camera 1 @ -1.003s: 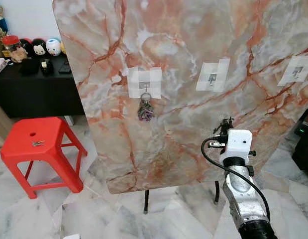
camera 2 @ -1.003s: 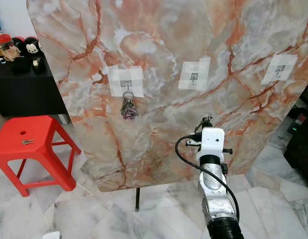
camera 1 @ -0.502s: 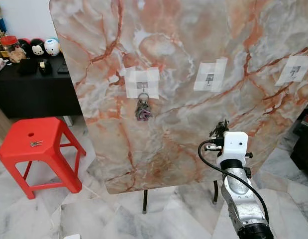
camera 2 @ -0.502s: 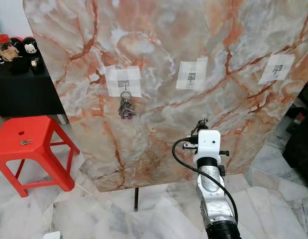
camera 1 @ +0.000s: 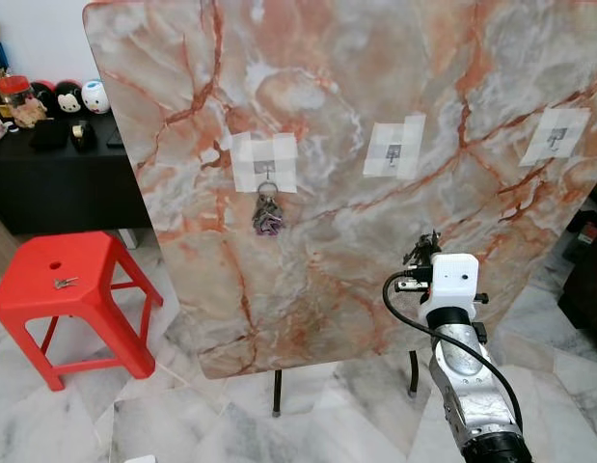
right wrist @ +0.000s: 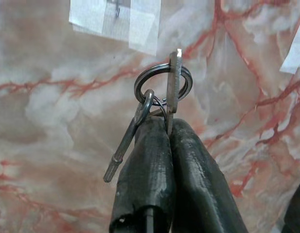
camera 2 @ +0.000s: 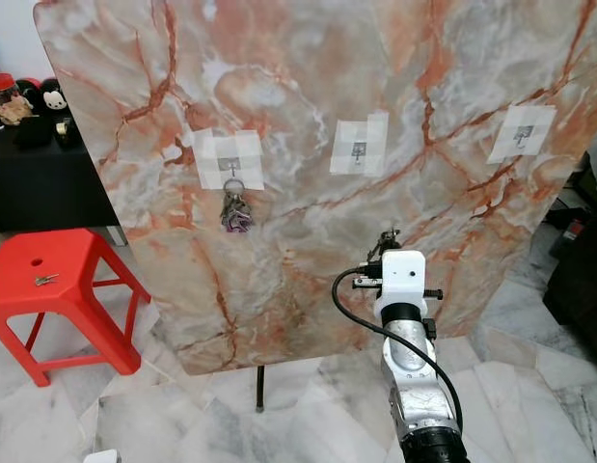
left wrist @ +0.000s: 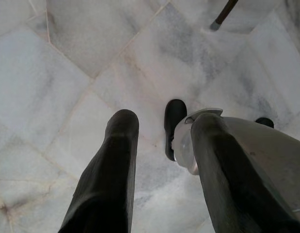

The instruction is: Hang keys on a hook

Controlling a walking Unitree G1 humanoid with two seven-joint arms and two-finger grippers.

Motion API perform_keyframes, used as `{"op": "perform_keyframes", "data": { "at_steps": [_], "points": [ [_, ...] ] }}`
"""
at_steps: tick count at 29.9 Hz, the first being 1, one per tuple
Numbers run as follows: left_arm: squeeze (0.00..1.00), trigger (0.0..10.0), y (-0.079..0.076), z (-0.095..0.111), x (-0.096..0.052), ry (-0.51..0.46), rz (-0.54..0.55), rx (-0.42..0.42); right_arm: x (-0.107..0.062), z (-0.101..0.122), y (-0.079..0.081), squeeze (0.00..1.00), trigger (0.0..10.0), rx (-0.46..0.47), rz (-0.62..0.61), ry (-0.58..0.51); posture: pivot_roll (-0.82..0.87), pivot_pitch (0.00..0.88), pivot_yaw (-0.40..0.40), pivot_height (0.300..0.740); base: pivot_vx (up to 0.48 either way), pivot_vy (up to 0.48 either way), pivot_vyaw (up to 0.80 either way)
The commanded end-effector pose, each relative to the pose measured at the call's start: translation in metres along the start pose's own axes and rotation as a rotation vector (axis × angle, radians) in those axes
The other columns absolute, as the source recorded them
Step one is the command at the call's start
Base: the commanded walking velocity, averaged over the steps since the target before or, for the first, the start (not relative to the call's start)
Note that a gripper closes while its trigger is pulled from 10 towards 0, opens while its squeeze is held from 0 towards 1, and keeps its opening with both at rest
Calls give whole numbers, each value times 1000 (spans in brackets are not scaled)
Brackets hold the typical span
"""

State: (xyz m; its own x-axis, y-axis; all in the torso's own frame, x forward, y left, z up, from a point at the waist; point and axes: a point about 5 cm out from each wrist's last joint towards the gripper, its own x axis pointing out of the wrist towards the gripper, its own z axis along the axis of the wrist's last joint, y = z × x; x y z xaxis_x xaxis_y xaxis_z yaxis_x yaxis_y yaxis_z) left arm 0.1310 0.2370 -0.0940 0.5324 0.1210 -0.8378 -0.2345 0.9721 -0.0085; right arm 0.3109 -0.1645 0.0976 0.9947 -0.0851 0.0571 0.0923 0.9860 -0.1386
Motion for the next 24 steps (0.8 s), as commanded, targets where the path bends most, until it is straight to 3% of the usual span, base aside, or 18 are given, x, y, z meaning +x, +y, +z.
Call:
{"op": "perform_keyframes", "data": {
  "at_steps": [1, 13, 24],
  "points": [
    [0, 10000, 0, -4, -1, 16, -1, 9, 1, 7, 1, 0, 10000, -16, 12, -24, 112, 0, -46, 740, 262, 0, 0],
    [0, 10000, 0, -4, -1, 17, -2, 7, -2, 11, 11, 0, 10000, -53, 100, -62, 113, 0, -50, 740, 270, 0, 67],
    [0, 10000, 0, -3, 0, 18, -10, 8, -4, 12, 13, 0, 10000, -49, 108, -65, 111, 0, -51, 740, 0, 0, 0]
  ]
}}
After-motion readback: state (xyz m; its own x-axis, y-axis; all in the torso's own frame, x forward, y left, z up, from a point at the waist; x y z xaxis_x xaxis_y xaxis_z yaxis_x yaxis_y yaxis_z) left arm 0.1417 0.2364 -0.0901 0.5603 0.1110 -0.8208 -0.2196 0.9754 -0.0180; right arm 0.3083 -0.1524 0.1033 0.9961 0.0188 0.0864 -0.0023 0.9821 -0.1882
